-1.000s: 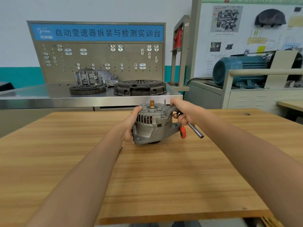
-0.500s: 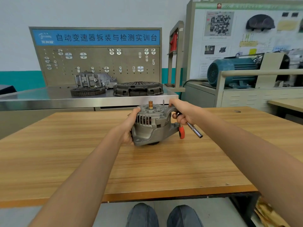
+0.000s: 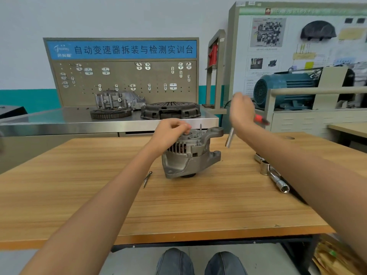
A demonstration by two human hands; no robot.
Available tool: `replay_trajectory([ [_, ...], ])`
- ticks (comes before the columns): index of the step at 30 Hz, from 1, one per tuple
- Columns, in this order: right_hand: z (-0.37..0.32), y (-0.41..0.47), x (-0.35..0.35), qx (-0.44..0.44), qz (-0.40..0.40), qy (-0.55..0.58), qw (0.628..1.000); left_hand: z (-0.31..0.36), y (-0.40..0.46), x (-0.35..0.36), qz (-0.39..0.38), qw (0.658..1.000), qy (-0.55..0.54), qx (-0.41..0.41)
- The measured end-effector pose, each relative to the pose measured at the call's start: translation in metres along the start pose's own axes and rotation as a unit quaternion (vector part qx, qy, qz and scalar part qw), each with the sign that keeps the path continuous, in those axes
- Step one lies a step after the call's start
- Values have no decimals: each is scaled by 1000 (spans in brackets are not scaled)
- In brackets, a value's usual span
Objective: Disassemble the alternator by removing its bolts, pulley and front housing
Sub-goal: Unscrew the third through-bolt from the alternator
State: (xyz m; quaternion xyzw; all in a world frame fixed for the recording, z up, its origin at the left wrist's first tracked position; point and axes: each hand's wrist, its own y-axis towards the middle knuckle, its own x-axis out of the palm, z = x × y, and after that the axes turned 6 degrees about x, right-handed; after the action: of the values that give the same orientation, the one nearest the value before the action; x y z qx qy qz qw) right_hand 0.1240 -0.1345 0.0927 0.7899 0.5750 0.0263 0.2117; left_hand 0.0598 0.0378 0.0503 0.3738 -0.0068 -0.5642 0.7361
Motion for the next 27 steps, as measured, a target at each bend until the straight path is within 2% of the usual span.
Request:
replay_trajectory([
  [3,-28,1,2,-78,-45,-25,996,21,5,8,-87,995,14,51],
  [6,-40,-10,9,-132,-89,-11,987,37,12,17,-151,987,15,58],
  [9,-42,-23,18,-144,-125,23,981,44,15,28,-117,990,40,64],
  [12,-46,-32,25,-144,-161,30,976,41,16,30,-68,997,-10,35],
  [15,-46,-30,32,-149,-198,-46,968,34,16,26,-55,998,-15,23],
  [17,-41,-30,33,-183,-208,-74,958,30,15,24,-44,999,3,32],
  [21,-29,-31,31,-294,-177,-182,921,24,13,21,-43,998,26,31],
  [27,-25,-30,29,-310,-163,-209,913,22,12,21,-81,996,-38,-2],
])
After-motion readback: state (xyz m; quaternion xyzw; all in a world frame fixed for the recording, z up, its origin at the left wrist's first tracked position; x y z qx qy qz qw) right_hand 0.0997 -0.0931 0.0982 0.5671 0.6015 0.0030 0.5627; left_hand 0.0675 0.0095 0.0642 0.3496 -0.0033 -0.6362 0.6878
